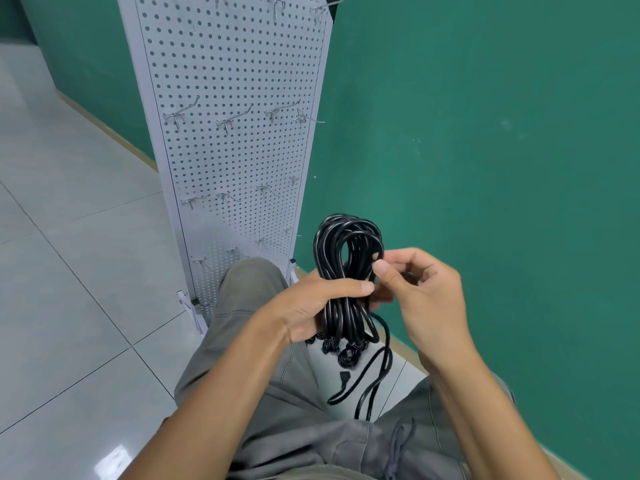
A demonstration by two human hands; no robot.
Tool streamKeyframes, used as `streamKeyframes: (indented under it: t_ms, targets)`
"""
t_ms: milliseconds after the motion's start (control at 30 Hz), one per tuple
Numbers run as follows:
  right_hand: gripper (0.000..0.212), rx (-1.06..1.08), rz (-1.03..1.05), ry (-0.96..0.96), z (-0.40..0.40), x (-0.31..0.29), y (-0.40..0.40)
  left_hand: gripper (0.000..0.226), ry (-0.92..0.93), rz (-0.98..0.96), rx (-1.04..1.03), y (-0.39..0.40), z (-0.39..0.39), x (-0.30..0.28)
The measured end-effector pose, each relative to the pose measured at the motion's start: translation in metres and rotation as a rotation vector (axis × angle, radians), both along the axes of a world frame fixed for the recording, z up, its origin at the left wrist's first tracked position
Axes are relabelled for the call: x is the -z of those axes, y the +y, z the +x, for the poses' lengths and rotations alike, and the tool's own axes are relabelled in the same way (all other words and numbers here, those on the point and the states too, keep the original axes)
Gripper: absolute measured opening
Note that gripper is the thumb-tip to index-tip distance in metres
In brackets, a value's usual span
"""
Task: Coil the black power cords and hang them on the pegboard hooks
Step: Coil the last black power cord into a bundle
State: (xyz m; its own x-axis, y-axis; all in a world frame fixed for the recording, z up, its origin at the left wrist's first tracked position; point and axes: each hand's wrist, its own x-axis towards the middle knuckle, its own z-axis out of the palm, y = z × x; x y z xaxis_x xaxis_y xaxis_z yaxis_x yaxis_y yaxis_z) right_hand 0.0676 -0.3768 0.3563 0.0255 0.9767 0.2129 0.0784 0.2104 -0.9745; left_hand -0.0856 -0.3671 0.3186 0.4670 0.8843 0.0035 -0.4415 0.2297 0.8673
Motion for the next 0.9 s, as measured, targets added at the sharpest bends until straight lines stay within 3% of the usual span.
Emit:
streamKeyframes:
  t_ms: [233,333,500,600,667,733,900]
  targets:
    - [0.017,0.081,0.123,-0.16,-0.008,-0.002,0.008,0.026,0.086,0.015,-0.008,-0.001,0.006,-0.001]
    - [0.022,0.154,0.221,-0.205,-0.011,0.001,0.011,0.015,0.086,-0.036,-0.035,-0.002,0.011,-0.001]
    - [0.027,0.211,0.289,-0.184,-0.014,-0.006,0.013,0.007,-0.023,-0.145,-0.109,0.005,0.018,0.007]
    - [0.03,0.05,0.148,-0.064,-0.012,-0.004,0.012,0.018,-0.086,-0.138,-0.143,0.009,0.017,0.01]
    - [0.023,-0.073,0.045,-0.189,-0.008,0.009,0.008,0.024,-0.139,-0.121,-0.165,0.012,0.012,0.01]
    - [0.03,-0.173,-0.031,-0.297,-0.005,0.03,0.003,0.021,-0.218,-0.136,-0.214,0.016,0.004,0.009]
    - [0.046,-0.278,-0.238,-0.246,-0.01,0.062,-0.016,0.024,-0.271,-0.182,-0.494,0.023,-0.015,0.008]
